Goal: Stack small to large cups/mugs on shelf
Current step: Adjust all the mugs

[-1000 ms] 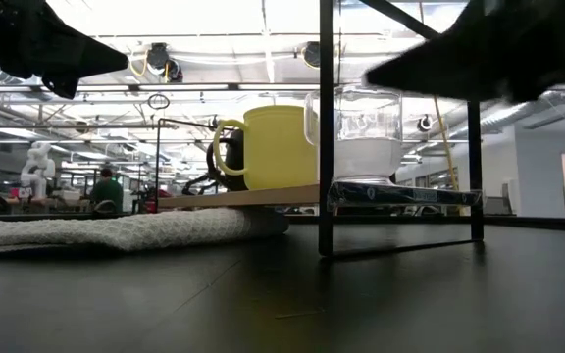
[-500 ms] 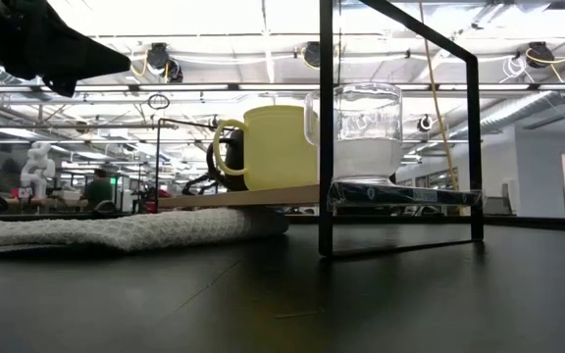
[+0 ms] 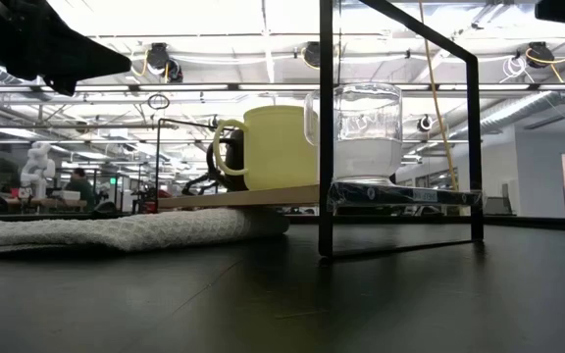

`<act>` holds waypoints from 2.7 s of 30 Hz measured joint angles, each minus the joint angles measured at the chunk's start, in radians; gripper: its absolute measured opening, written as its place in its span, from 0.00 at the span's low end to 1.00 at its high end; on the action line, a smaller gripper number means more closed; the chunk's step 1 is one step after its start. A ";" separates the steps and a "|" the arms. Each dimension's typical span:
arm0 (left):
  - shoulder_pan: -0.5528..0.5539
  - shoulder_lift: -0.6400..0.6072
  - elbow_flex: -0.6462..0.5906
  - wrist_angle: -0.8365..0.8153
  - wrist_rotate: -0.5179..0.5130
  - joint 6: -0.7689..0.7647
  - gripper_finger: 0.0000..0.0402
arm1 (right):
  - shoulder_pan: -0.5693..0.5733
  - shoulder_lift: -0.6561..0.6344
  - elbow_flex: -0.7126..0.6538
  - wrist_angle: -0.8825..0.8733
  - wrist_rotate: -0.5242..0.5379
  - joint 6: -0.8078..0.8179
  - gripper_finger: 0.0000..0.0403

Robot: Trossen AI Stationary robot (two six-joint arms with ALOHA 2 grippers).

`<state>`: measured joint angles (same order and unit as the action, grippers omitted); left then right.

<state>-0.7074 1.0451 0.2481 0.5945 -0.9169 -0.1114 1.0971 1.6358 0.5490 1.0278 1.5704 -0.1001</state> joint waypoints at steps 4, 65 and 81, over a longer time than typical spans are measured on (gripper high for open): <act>0.000 0.000 0.000 0.000 -0.002 0.014 0.00 | 0.008 -0.025 -0.039 0.000 0.000 -0.004 0.00; 0.011 -0.962 -0.237 -0.572 -0.175 0.106 0.00 | -0.127 -0.513 -0.505 0.539 -0.607 -0.421 0.00; 0.040 -0.960 -0.236 -0.561 -0.094 0.105 0.00 | -0.131 -0.958 -0.444 -0.140 -0.689 -0.390 0.00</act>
<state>-0.6678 0.0848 0.0124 0.0340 -1.0104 -0.0066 0.9664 0.6779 0.1046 0.8883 0.8818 -0.4903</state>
